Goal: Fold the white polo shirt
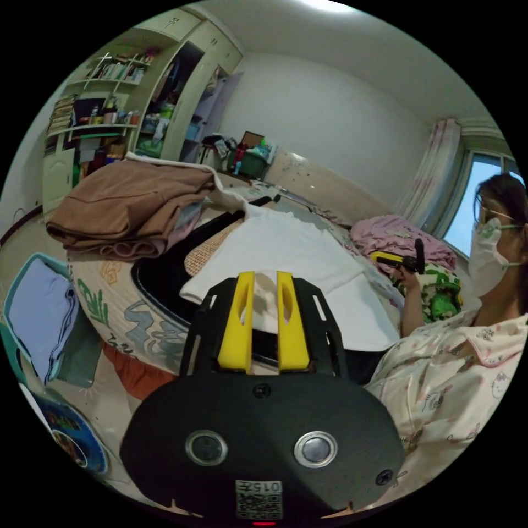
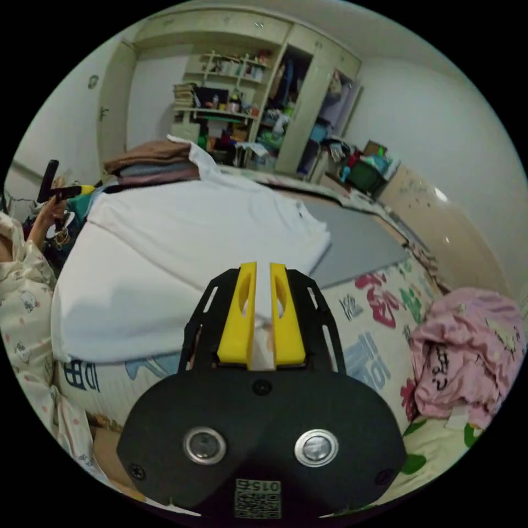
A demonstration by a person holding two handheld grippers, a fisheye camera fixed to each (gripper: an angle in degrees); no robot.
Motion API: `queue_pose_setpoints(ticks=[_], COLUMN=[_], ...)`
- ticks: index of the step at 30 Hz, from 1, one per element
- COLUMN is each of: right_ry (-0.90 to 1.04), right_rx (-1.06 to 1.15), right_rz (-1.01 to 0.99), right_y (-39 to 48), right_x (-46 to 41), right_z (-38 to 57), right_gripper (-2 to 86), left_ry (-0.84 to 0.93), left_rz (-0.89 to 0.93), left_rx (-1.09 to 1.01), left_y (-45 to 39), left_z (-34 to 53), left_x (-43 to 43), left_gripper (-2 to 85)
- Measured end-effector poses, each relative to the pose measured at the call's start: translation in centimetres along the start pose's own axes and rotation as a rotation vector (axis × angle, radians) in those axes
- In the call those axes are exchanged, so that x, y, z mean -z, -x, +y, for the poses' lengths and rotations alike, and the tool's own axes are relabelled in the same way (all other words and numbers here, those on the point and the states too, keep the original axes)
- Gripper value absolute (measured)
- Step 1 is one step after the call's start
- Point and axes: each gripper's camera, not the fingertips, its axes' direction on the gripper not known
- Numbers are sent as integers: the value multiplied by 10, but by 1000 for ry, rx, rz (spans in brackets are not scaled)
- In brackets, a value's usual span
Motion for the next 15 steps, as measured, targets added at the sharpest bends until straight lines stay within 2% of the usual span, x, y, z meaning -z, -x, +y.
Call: queue_pose_setpoints(ticks=[3, 7, 9, 12, 15], right_ry=[-34, 10, -28, -104, -119], right_rx=[72, 164, 191, 143, 173], right_rz=[-95, -166, -242, -327, -297], right_y=[32, 67, 82, 91, 119], right_x=[-27, -58, -61, -59, -63], right_z=[-30, -52, -62, -76, -90], right_gripper=[50, 50, 48, 38, 41], left_ry=[125, 252, 242, 242, 192], left_rz=[15, 22, 18, 115, 215], left_rx=[-21, 12, 28, 43, 71], left_y=[-14, -14, -11, -2, 12], left_z=[-2, 2, 5, 9, 15], left_x=[-38, -79, -81, -77, -66], left_gripper=[99, 92, 77, 15, 1])
